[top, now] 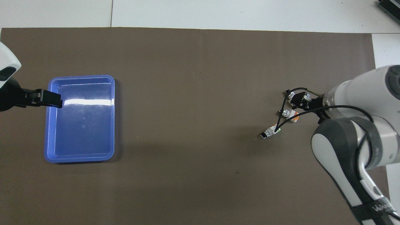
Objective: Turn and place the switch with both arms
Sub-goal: 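Reach the right gripper down and grasp the orange-topped switch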
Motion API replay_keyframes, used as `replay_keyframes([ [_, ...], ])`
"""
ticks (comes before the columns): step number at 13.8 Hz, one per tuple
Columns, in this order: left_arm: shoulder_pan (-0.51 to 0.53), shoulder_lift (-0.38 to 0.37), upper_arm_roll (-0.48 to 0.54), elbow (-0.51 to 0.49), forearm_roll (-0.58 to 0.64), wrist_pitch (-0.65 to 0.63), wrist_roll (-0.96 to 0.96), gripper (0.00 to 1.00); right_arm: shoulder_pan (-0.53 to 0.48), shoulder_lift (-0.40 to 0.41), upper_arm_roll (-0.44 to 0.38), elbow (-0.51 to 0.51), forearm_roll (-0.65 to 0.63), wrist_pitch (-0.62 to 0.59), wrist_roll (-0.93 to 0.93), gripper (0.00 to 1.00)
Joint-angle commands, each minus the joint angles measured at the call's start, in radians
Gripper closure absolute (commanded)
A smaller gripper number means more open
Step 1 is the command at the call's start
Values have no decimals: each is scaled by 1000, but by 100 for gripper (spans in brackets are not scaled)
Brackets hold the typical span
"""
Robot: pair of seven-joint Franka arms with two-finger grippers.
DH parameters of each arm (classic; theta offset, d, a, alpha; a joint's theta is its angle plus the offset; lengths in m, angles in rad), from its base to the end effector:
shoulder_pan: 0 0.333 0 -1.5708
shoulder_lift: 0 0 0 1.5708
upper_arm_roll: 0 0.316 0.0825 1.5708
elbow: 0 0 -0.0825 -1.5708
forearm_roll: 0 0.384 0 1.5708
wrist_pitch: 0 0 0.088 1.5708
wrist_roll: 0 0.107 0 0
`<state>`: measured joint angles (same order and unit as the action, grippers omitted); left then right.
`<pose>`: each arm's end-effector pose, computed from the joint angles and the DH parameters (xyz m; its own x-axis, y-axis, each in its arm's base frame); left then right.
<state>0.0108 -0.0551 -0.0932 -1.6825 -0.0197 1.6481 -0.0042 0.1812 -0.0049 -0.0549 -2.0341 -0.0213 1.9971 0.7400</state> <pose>0.5412 -0.0480 0.6084 0.9969 -0.0766 0.0204 -0.0769 -0.9969 0.0146 0.5422 0.0675 0.4437 0.8226 -0.5685 -0.0111 -0.5679 -0.8223 0.0356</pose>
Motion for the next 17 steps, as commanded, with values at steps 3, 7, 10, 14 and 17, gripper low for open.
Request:
replay_keyframes([
  [3, 6, -25, -2, -28, 15, -1, 3, 0, 32, 58, 1, -144, 81, 178, 214, 0],
  [7, 6, -25, -2, -28, 15, -1, 3, 0, 32, 101, 1, -164, 199, 226, 290, 0],
  [10, 6, -25, -2, -28, 15, -1, 3, 0, 32, 98, 1, -181, 208, 227, 337, 0],
  [14, 6, -25, -2, -28, 15, -1, 3, 0, 26, 100, 1, -222, 210, 273, 358, 0],
  [17, 6, -25, -2, -28, 17, -1, 3, 0, 30, 121, 0, -239, 210, 327, 352, 0],
])
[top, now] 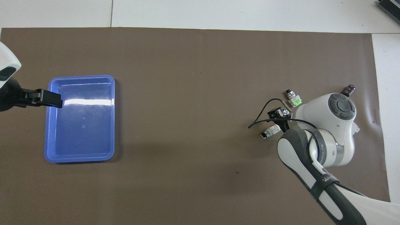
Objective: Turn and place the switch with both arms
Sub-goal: 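Reach the right gripper down and grasp the orange-topped switch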
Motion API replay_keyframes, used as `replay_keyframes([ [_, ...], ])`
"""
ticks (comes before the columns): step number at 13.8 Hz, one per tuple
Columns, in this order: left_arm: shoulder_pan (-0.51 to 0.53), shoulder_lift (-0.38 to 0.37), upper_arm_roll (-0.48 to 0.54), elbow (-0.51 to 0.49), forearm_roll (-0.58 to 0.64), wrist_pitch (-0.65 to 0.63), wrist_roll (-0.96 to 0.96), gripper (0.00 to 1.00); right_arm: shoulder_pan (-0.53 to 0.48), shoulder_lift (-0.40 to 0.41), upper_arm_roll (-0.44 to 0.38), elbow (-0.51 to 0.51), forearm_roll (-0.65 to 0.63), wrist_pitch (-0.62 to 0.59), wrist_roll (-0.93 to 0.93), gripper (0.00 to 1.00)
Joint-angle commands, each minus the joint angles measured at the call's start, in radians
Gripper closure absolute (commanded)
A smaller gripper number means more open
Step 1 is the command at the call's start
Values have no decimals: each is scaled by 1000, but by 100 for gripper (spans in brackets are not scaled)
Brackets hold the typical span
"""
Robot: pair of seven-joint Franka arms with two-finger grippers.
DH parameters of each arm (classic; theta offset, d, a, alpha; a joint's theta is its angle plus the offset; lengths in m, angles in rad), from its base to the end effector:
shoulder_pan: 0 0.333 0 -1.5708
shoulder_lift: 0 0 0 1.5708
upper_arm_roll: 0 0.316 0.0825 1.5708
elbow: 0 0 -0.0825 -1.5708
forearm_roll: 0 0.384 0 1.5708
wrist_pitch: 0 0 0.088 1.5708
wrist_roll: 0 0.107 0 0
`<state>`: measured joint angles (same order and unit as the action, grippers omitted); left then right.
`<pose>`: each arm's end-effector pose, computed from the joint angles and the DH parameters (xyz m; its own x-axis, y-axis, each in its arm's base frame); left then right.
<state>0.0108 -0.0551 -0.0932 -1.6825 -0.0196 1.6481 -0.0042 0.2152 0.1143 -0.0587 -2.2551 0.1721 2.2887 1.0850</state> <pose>0.5412 -0.0480 0.6084 0.9969 -0.0766 0.0204 -0.0769 -0.9969 0.0145 0.5173 0.0856 0.3066 0.4938 -0.8582 -0.1402 -0.8648 -0.5015 0.0237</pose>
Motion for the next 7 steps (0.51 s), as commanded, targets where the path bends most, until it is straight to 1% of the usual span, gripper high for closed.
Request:
replay_keyframes([
  [1, 6, -25, -2, -28, 17, -1, 3, 0, -3, 10, 4, -18, 17, 43, 12, 0],
  [3, 6, -25, -2, -28, 15, -1, 3, 0, -2, 31, 5, -18, 17, 80, 22, 0],
  [6, 6, -25, -2, -28, 15, -1, 3, 0, 9, 25, 5, -43, 17, 77, 41, 0],
  [7, 6, -25, -2, -28, 17, -1, 3, 0, 9, 24, 5, -46, 17, 75, 41, 4],
])
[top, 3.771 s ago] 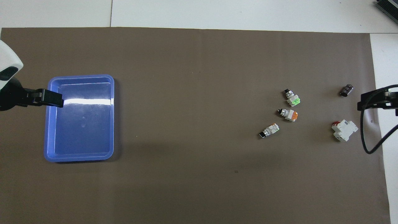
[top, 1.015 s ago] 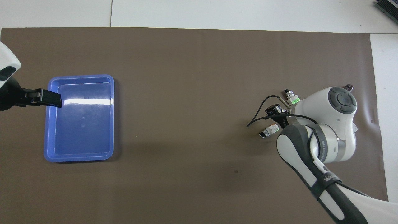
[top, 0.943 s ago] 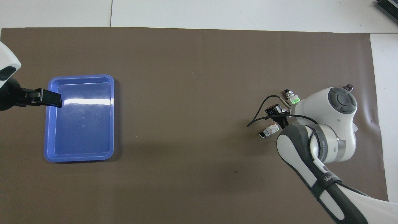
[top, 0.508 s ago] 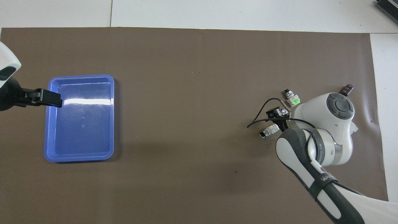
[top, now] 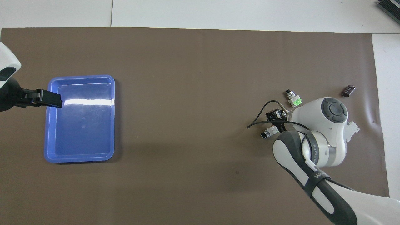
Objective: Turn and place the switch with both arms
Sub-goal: 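Reach the right gripper down and grasp the orange-topped switch, then lift the switch with the right gripper toward the left gripper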
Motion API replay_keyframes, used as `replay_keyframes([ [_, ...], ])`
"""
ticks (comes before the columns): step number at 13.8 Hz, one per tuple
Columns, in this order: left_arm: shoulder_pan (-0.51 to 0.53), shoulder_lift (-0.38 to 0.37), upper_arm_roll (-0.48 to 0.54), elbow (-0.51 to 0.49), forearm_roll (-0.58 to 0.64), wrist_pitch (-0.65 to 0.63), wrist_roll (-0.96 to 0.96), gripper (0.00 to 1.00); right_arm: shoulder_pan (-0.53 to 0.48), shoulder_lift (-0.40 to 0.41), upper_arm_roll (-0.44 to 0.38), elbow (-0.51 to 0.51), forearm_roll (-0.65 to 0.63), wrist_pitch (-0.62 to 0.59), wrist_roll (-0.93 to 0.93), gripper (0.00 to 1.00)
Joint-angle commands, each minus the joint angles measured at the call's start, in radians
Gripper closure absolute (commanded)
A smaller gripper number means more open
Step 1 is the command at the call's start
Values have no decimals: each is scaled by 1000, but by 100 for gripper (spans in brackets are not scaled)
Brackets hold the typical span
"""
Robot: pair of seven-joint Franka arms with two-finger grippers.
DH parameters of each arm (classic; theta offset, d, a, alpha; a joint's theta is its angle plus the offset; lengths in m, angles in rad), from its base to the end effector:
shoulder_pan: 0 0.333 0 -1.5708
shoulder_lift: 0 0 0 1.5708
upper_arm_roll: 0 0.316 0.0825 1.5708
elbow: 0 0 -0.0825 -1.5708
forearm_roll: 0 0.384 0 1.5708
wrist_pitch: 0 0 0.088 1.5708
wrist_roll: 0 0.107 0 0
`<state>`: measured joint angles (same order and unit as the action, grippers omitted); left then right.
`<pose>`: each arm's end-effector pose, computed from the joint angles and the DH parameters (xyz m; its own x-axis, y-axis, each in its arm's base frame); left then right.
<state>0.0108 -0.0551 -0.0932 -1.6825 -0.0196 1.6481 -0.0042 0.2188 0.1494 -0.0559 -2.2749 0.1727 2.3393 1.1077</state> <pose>0.5412 -0.0480 0.6084 0.9969 -0.0766 0.0204 -0.0769 -0.9969 0.0145 0.5147 0.0873 0.2842 0.4738 -0.8703 -0.1342 -0.8756 -0.4819 0.0341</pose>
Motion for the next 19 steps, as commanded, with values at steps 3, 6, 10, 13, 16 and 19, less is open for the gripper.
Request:
replay_keyframes([
  [3, 6, -25, -2, -28, 15, -1, 3, 0, -1, -11, 2, -26, 16, 20, 32, 81],
  [6, 6, -25, -2, -28, 15, -1, 3, 0, -4, -11, 2, -15, 19, 12, 138, 100],
  [10, 6, -25, -2, -28, 15, -1, 3, 0, 7, -48, 13, 108, 290, -89, 159, 100],
  [13, 6, -25, -2, -28, 17, -1, 3, 0, 14, -63, 69, 185, 469, -136, 156, 100],
  [16, 6, -25, -2, -28, 15, -1, 3, 0, 16, -67, 163, 265, 643, -127, 155, 100],
  [19, 6, -25, -2, -28, 15, -1, 3, 0, 17, -89, 244, 298, 784, -85, 164, 100],
])
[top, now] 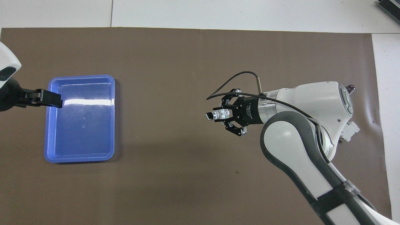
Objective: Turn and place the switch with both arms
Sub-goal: 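Lift the switch with the right gripper toward the left gripper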
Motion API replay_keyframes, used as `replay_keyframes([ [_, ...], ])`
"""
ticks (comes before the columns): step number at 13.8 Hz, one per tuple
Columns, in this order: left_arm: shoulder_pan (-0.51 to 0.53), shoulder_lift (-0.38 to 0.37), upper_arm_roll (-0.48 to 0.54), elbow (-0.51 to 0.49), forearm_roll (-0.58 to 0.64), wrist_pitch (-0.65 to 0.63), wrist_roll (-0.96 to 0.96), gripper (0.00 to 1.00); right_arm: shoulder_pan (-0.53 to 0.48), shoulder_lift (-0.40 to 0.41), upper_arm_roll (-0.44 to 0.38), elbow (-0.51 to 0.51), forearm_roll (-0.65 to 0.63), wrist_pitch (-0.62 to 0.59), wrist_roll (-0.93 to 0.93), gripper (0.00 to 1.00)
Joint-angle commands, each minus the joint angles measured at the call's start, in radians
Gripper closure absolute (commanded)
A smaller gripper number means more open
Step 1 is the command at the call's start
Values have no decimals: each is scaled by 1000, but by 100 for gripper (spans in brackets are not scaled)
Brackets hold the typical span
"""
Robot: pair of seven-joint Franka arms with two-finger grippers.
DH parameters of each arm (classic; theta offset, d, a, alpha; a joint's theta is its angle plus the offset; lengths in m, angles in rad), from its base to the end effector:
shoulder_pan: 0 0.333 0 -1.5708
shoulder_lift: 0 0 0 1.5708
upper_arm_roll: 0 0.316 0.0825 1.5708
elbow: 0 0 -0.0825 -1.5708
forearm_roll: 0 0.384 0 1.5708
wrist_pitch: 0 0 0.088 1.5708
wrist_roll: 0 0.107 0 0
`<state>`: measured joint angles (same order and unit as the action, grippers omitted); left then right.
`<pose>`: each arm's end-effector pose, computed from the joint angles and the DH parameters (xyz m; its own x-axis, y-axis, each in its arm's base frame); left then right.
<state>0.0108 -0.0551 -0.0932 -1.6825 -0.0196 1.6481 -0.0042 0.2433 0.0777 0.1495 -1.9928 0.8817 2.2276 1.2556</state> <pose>0.5412 -0.0480 0.6084 0.9969 -0.0766 0.0204 -0.0769 -0.9969 0.0145 0.5387 0.2474 0.4488 0.2121 -0.7163 -0.6648 -0.9766 -0.1304 -0.1711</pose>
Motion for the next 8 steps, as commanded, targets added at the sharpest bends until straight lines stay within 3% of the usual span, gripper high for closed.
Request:
replay_keyframes([
  [1, 6, -25, -2, -28, 17, -1, 3, 0, -2, -32, 62, 15, 112, 58, 18, 100],
  [6, -11, -25, -5, -28, 17, -1, 1, 0, 134, -32, 101, 12, 145, 306, 100, 100],
  [8, -31, -25, -14, -28, 15, -2, 1, 0, 142, -26, 101, 14, 135, 322, 195, 100],
])
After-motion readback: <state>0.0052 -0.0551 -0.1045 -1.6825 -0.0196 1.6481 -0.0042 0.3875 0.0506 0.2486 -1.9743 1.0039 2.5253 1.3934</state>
